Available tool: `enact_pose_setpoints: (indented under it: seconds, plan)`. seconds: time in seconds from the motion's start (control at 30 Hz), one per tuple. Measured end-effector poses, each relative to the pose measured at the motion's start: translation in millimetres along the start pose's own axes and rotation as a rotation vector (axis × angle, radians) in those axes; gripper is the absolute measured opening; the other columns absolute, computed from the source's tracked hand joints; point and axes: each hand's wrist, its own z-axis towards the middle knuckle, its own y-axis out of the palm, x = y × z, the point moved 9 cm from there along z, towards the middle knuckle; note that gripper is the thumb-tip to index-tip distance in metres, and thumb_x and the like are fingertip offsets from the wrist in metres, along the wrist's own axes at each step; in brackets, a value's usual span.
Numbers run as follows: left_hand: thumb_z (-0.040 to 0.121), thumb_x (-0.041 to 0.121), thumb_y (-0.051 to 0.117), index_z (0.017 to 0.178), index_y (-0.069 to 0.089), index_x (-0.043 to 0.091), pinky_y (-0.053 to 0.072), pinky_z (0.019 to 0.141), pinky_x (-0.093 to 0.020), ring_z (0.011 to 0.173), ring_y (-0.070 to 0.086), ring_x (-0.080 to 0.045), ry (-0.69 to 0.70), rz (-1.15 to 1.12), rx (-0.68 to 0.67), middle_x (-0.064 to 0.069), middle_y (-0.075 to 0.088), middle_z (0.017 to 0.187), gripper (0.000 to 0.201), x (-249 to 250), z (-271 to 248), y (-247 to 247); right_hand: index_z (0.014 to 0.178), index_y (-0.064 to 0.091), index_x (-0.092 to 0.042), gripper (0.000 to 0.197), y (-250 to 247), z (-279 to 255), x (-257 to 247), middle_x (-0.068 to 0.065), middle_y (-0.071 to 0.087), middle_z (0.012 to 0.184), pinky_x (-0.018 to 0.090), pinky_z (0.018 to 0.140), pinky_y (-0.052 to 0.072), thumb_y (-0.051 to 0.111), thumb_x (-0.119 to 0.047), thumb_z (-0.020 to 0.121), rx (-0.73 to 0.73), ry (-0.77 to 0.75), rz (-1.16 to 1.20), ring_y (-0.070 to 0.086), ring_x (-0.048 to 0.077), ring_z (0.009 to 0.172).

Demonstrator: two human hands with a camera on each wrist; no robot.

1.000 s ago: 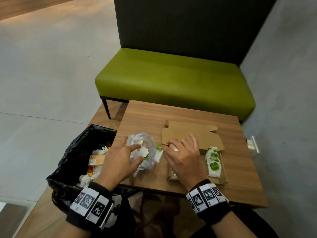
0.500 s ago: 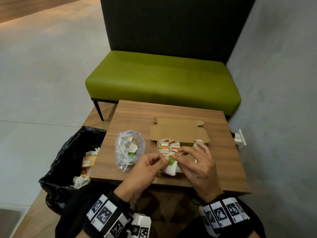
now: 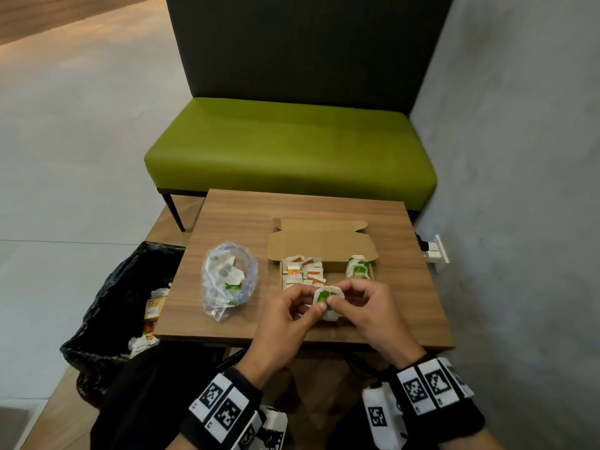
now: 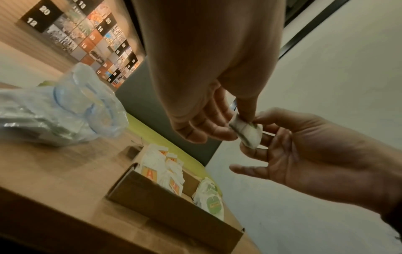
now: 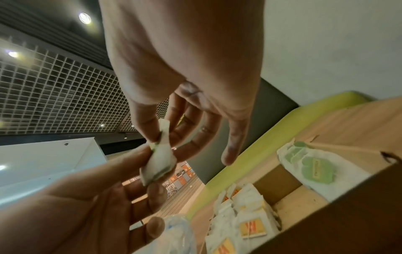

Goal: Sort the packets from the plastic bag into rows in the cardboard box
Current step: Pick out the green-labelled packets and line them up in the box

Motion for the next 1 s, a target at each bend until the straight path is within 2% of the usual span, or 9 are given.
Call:
enact_pose_setpoints:
  seconds: [0.17, 0.3, 0.33, 0.4, 0.5, 0.67, 0.73, 0.83, 1.0]
  plan:
    - [0.091, 0.022, 0.07, 0.102, 0.072, 0.028, 0.056, 0.078, -0.038, 0.086, 0.066, -0.017, 0.001, 0.11, -0.07, 0.006, 0.073, 0.092, 0.013, -12.1, 1.7, 10.5, 0.089, 0.076, -0.016, 0.01, -4.8, 3.0, 1.6, 0.001, 0.075, 0.086, 0.026, 0.074, 0.057, 0.078, -0.009, 0.082, -0.115, 0.019, -0.185, 0.07, 0.011, 0.082]
    - [0.089, 0.031, 0.071, 0.118, 0.062, 0.033, 0.053, 0.069, -0.018, 0.082, 0.063, -0.009, -0.086, 0.269, -0.061, 0.009, 0.067, 0.101, 0.03, -30.8, 5.1, 15.0, 0.089, 0.076, -0.026, 0.01, -28.8, 12.7, 2.3, -0.011, 0.073, 0.083, 0.016, 0.072, 0.052, 0.077, -0.017, 0.084, -0.065, -0.004, -0.442, 0.065, 0.0, 0.081]
    - [0.089, 0.033, 0.07, 0.126, 0.057, 0.032, 0.051, 0.071, -0.015, 0.083, 0.061, -0.005, -0.108, 0.353, -0.068, 0.011, 0.063, 0.11, 0.039, -37.2, 5.7, 15.5, 0.092, 0.076, -0.027, 0.009, -42.0, 17.3, 2.2, -0.012, 0.072, 0.084, 0.018, 0.072, 0.053, 0.077, -0.02, 0.085, 0.005, -0.017, -0.531, 0.065, 0.0, 0.081]
    - [0.091, 0.036, 0.067, 0.138, 0.048, 0.029, 0.051, 0.087, -0.019, 0.099, 0.058, 0.0, -0.114, 0.525, -0.114, 0.013, 0.05, 0.129, 0.052, -49.3, 5.9, 17.8, 0.096, 0.077, -0.027, 0.01, -67.9, 28.0, 8.2, -0.013, 0.072, 0.087, 0.027, 0.073, 0.055, 0.075, -0.025, 0.086, 0.135, -0.021, -0.699, 0.064, 0.001, 0.082]
    - [0.093, 0.039, 0.063, 0.146, 0.04, 0.026, 0.041, 0.109, -0.026, 0.128, 0.044, -0.006, -0.105, 0.669, -0.198, 0.011, 0.041, 0.142, 0.06, -62.2, 2.6, 24.4, 0.097, 0.077, -0.029, 0.011, -88.1, 42.8, 35.8, -0.011, 0.072, 0.088, 0.037, 0.078, 0.057, 0.075, -0.027, 0.086, 0.15, 0.083, -0.781, 0.063, 0.004, 0.082]
    - [0.093, 0.039, 0.061, 0.146, 0.041, 0.025, 0.036, 0.113, -0.025, 0.132, 0.039, -0.005, -0.078, 0.722, -0.206, 0.011, 0.039, 0.146, 0.058, -74.2, -0.1, 24.4, 0.09, 0.073, -0.031, 0.009, -76.0, 51.7, 83.2, -0.01, 0.072, 0.091, 0.034, 0.086, 0.055, 0.076, -0.024, 0.085, -0.128, 0.285, -0.707, 0.064, 0.007, 0.088]
    - [0.093, 0.039, 0.06, 0.145, 0.042, 0.026, 0.037, 0.113, -0.026, 0.132, 0.04, -0.005, -0.063, 0.718, -0.208, 0.011, 0.038, 0.146, 0.056, -76.5, -0.6, 23.7, 0.089, 0.074, -0.032, 0.01, -71.6, 54.4, 96.7, -0.009, 0.072, 0.094, 0.035, 0.087, 0.055, 0.077, -0.024, 0.084, -0.167, 0.303, -0.725, 0.065, 0.007, 0.09]
    - [0.094, 0.039, 0.059, 0.145, 0.041, 0.027, 0.036, 0.113, -0.025, 0.133, 0.038, -0.004, -0.045, 0.713, -0.214, 0.013, 0.037, 0.146, 0.056, -77.4, -0.7, 22.6, 0.095, 0.074, -0.033, 0.01, -74.1, 59.7, 108.8, -0.007, 0.067, 0.101, 0.03, 0.08, 0.047, 0.076, -0.031, 0.085, -0.073, 0.285, -0.852, 0.057, 0.008, 0.092]
    - [0.094, 0.039, 0.059, 0.145, 0.042, 0.028, 0.038, 0.112, -0.026, 0.131, 0.04, -0.003, -0.034, 0.712, -0.216, 0.014, 0.037, 0.144, 0.055, -78.3, 0.4, 20.8, 0.106, 0.074, -0.029, 0.019, -69.0, 62.0, 105.9, -0.011, 0.051, 0.094, 0.029, 0.081, 0.037, 0.072, -0.034, 0.088, 0.017, 0.163, -1.029, 0.045, 0.01, 0.097]
